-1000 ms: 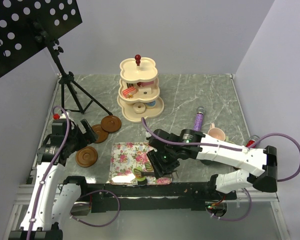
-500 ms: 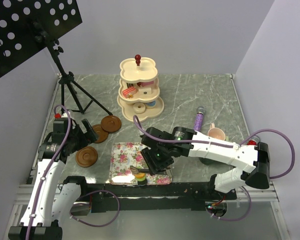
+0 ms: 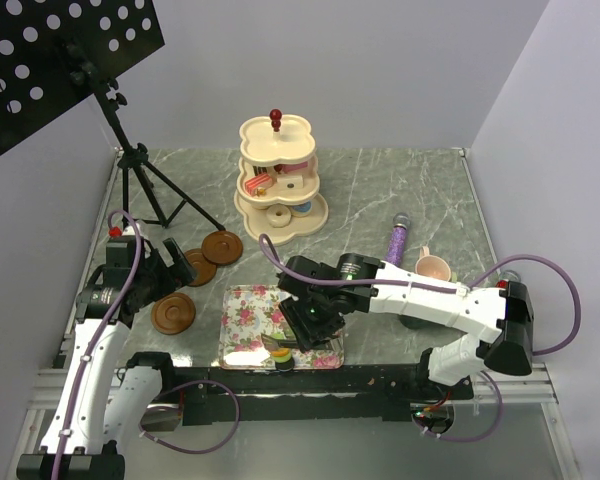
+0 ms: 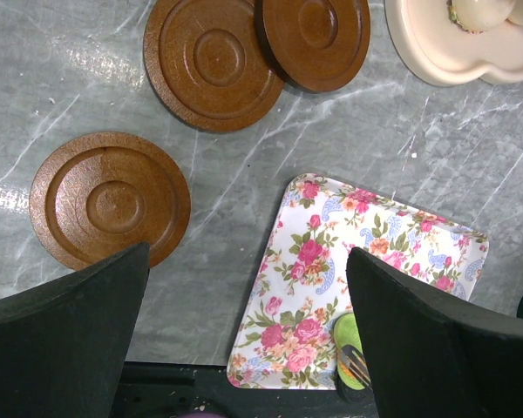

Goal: Serve the afternoon tea

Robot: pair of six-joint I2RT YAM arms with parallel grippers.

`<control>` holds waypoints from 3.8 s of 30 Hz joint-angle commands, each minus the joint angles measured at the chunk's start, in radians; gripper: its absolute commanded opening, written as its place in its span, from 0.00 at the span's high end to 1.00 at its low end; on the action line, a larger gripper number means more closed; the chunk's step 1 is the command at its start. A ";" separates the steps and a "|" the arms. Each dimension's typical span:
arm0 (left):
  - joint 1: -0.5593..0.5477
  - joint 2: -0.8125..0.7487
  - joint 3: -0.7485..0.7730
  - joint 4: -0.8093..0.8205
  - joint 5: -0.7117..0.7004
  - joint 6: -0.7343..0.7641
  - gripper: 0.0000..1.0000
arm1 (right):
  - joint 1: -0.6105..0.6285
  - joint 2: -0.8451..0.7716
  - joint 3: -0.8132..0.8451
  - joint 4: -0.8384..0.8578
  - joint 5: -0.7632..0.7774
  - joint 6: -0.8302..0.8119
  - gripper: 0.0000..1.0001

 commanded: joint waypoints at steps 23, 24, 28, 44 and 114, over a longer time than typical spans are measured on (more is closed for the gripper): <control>0.003 -0.008 0.003 0.018 0.002 0.005 0.00 | 0.007 0.025 0.077 -0.015 0.045 -0.056 0.60; 0.006 -0.008 0.004 0.017 0.002 0.005 0.00 | 0.007 0.022 0.079 -0.015 0.053 -0.056 0.60; 0.003 -0.011 0.003 0.017 0.002 0.005 0.00 | -0.001 -0.001 0.099 -0.018 0.091 -0.059 0.61; 0.003 -0.028 0.004 0.018 -0.006 -0.001 0.00 | -0.065 -0.007 0.045 0.064 0.122 -0.146 0.59; 0.006 -0.008 0.006 0.012 -0.023 -0.012 0.00 | -0.582 0.426 1.039 0.092 0.078 -0.467 0.41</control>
